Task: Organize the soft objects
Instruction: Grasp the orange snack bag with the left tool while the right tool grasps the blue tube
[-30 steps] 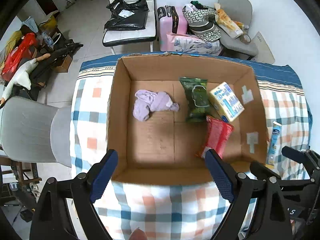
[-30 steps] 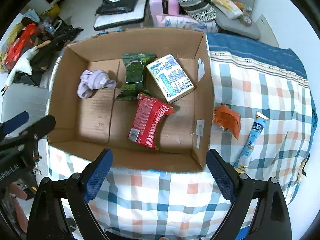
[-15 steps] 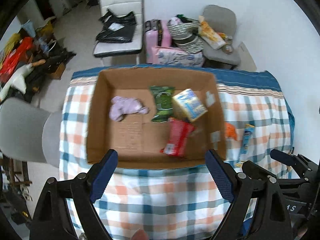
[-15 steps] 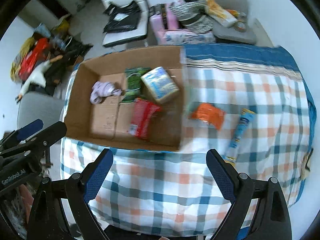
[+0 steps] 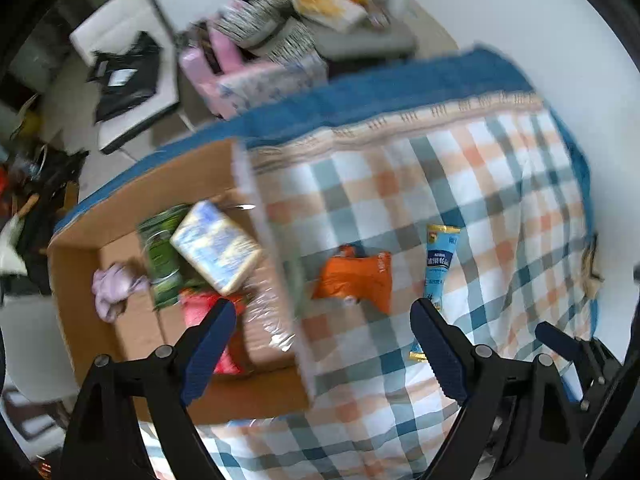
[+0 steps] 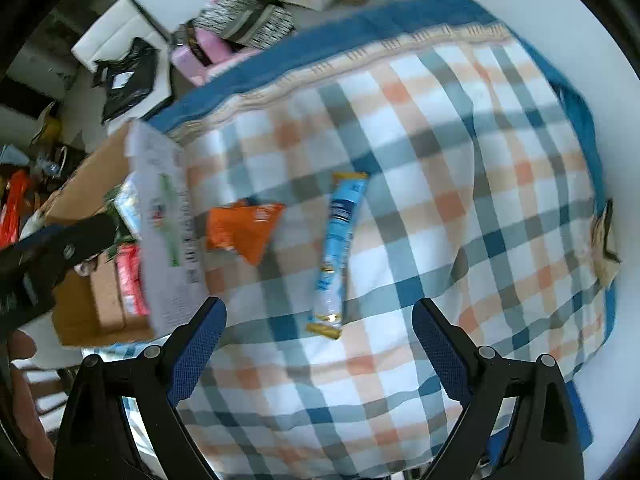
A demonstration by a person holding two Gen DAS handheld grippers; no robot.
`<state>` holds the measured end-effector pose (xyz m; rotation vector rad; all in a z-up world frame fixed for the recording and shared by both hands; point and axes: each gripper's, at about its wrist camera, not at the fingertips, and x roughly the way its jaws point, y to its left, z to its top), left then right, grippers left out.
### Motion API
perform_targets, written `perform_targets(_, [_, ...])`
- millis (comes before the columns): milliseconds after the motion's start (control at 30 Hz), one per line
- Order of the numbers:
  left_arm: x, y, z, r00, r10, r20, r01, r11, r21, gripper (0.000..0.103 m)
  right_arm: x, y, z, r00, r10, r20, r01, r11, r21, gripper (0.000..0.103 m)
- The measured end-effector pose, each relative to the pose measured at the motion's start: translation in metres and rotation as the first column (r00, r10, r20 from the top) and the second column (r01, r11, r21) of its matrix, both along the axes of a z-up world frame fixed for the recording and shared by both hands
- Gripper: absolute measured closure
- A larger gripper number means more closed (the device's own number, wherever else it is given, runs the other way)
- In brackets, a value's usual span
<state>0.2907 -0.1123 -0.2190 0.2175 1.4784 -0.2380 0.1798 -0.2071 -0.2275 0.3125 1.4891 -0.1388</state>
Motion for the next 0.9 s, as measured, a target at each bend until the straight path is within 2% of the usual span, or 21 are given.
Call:
perform_targets(200, [0.027, -0.053, -0.072, 0.982, -0.121, -0.148, 0.139, 0.983, 0.123, 0.014, 0.006, -0.020, -0.056, 0.997, -0.044, -0.068, 0.050, 0.995, 0.087, 0.007])
perform_targets(367, [0.032, -0.074, -0.127, 0.939, -0.177, -0.293, 0.234, 0.957, 0.169, 0.014, 0.011, -0.023, -0.093, 0.991, -0.076, -0.107, 0.089, 0.988, 0.126, 0.008])
perform_targets(433, [0.031, -0.080, -0.142, 0.928, -0.194, -0.317, 0.265, 0.944, 0.197, 0.014, 0.012, -0.024, -0.104, 0.989, -0.090, -0.117, 0.107, 0.982, 0.154, 0.010])
perform_targets(467, [0.030, -0.082, -0.150, 0.921, -0.203, -0.333, 0.280, 0.938, 0.204, 0.014, 0.013, -0.025, -0.110, 0.987, -0.096, -0.127, 0.116, 0.980, 0.162, 0.014])
perform_targets(600, [0.031, -0.081, -0.170, 0.909, -0.195, -0.367, 0.293, 0.927, 0.232, 0.014, 0.019, -0.026, -0.131, 0.982, -0.116, -0.149, 0.142, 0.973, 0.183, 0.023])
perform_targets(667, [0.032, -0.079, -0.177, 0.903, -0.189, -0.385, 0.295, 0.925, 0.239, 0.014, 0.021, -0.026, -0.140, 0.979, -0.122, -0.160, 0.152, 0.970, 0.191, 0.032])
perform_targets(800, [0.029, -0.074, -0.192, 0.887, -0.179, -0.426, 0.302, 0.923, 0.240, 0.014, 0.025, -0.022, -0.156, 0.976, -0.125, -0.180, 0.156, 0.973, 0.171, 0.036])
perform_targets(900, [0.026, -0.072, -0.198, 0.887, -0.179, -0.425, 0.302, 0.922, 0.242, 0.016, 0.028, -0.019, -0.162, 0.975, -0.124, -0.185, 0.152, 0.977, 0.148, 0.039])
